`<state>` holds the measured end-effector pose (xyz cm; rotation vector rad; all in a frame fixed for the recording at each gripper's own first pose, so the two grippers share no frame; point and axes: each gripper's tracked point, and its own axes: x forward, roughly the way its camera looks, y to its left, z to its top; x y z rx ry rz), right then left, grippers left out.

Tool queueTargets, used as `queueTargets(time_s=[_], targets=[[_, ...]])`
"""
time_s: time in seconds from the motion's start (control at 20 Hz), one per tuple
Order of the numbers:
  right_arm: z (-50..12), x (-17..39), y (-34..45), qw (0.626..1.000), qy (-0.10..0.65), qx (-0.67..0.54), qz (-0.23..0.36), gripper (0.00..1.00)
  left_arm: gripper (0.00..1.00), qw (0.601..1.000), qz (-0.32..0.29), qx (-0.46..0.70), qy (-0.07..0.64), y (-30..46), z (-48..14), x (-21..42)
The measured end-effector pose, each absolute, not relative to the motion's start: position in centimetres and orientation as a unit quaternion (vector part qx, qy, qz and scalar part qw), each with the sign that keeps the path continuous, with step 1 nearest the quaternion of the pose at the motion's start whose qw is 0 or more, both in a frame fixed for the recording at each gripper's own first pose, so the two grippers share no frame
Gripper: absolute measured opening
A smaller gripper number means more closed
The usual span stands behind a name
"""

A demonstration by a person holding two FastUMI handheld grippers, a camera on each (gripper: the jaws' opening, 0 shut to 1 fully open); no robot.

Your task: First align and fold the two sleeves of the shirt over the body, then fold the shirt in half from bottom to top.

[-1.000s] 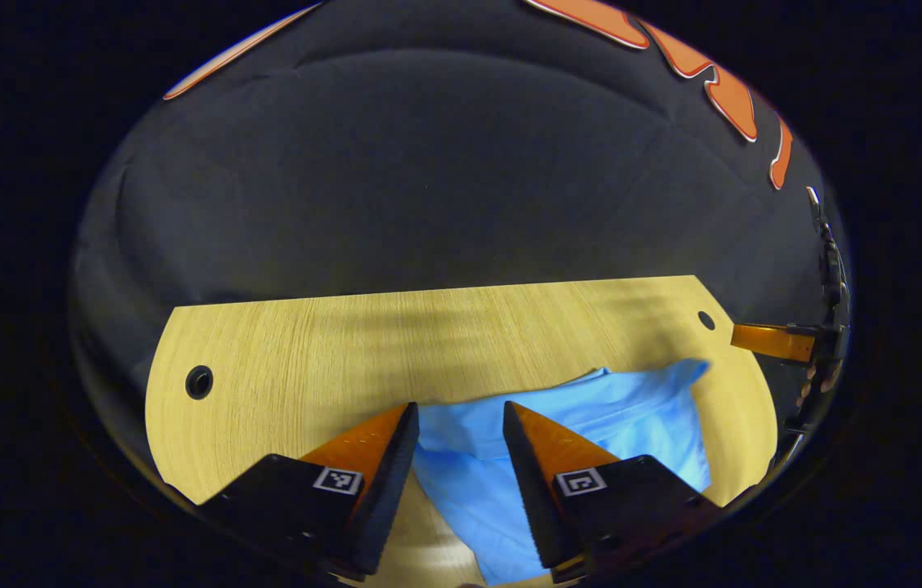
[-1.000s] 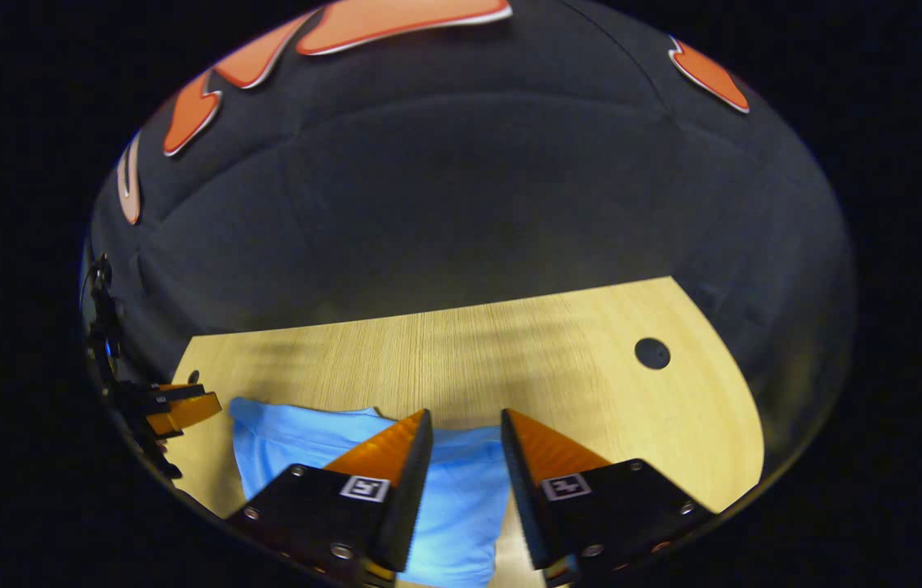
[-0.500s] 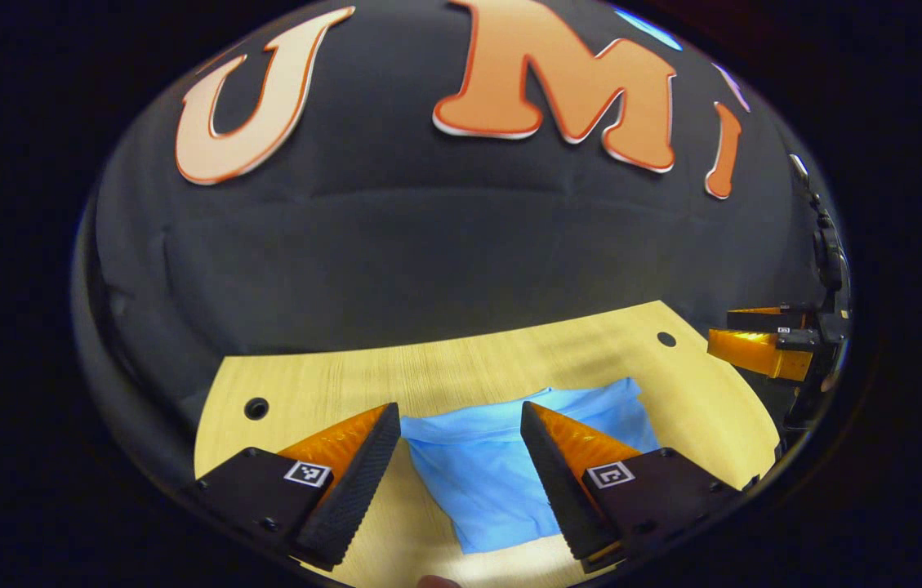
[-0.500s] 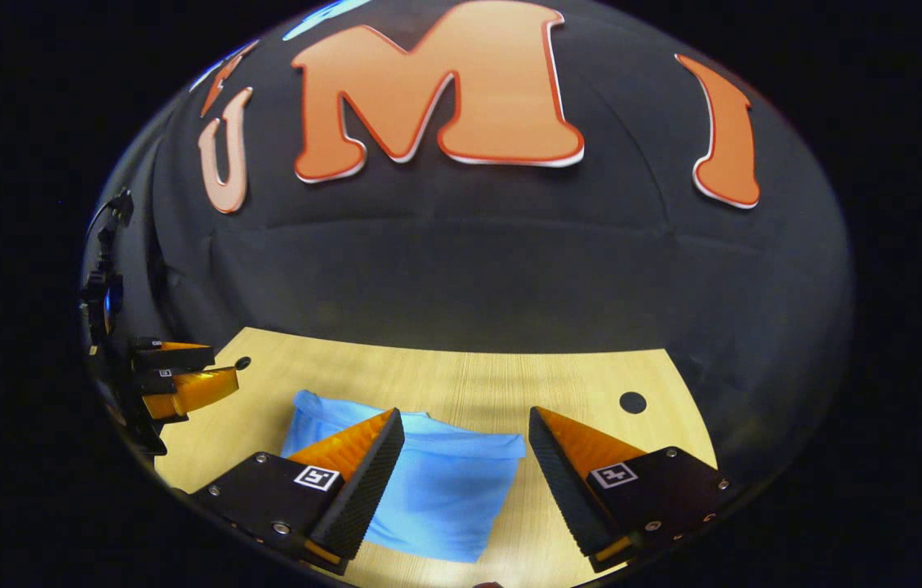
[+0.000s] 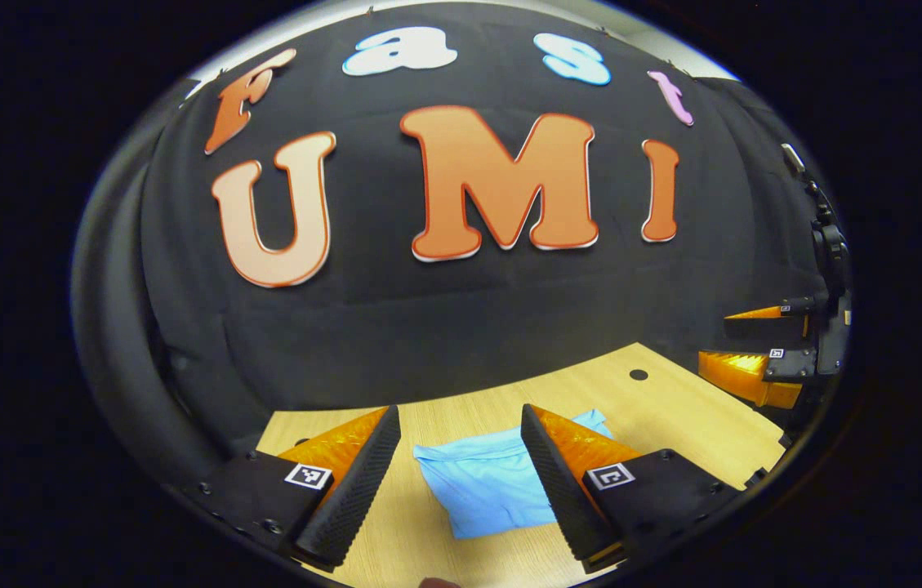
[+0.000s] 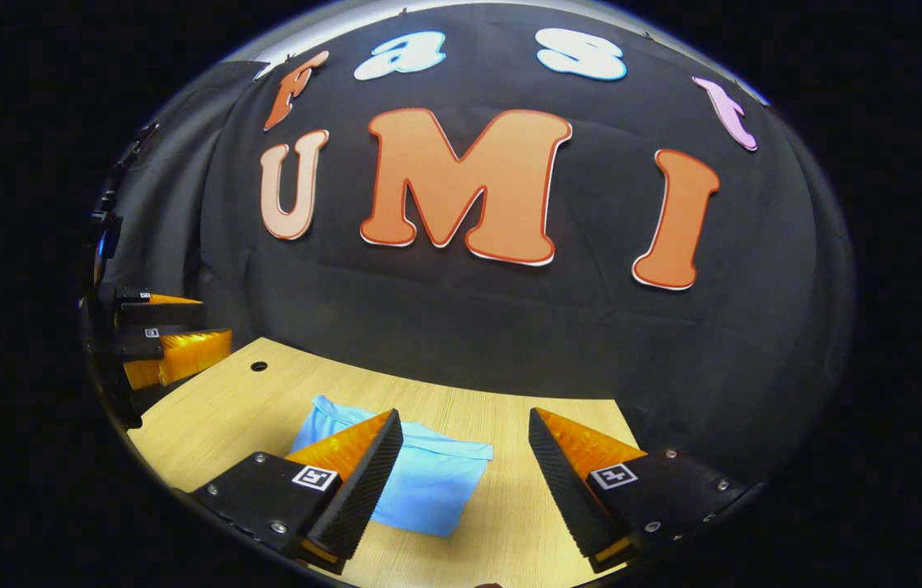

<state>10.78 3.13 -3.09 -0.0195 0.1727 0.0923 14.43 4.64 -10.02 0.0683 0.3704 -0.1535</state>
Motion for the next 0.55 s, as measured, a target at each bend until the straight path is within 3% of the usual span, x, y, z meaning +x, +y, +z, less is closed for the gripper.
queueTargets(time_s=[0.55], targets=[[1.3, -0.2, 2.1, 0.997, 0.02, 0.011, 0.069, 0.97, 0.97, 0.997, -0.071, 0.021, 0.025, 1.7, 1.0, 2.5]])
